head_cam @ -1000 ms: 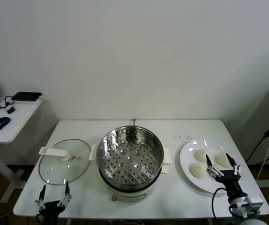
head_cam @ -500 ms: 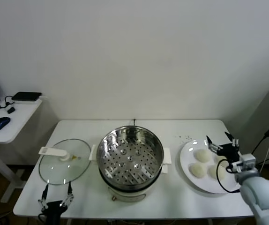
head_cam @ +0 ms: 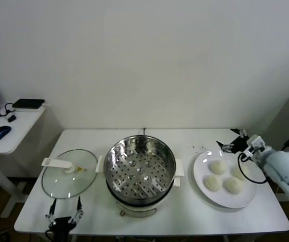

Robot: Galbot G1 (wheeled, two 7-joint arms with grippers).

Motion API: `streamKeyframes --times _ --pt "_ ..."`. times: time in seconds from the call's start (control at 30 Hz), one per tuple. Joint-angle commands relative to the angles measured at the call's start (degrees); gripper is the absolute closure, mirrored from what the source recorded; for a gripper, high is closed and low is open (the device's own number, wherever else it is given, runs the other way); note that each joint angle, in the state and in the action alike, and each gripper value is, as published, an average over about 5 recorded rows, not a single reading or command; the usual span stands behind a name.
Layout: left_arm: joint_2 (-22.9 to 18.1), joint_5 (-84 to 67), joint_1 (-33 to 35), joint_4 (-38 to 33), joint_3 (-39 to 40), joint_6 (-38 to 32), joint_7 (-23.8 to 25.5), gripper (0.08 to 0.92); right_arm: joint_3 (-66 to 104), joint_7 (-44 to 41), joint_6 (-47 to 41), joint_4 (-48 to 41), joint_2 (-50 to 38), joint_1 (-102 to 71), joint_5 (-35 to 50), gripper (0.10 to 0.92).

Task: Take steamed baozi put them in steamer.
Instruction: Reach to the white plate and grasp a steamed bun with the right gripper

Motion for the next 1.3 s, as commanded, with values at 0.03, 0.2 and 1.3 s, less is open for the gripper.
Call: streamKeyframes --times 0.03,0.2,1.3 --pt "-1.20 1.32 0.00 0.72 0.37 -0.65 0.05 0.177 -41.97 -17.17 3.00 -7.81 -7.76 38.52 -0.13 0.203" --pt "-1.21 1.94 -0.02 1.26 0.78 -1.06 0.07 0.177 -59.58 -23.37 7.26 -9.92 -5.89 52.94 0.47 0.203" --pt "-1.60 3.04 -0.87 3.51 0.24 -1.66 0.15 0.177 -77.55 -36.91 20.96 -30.21 15.60 57.67 -4.87 0.203"
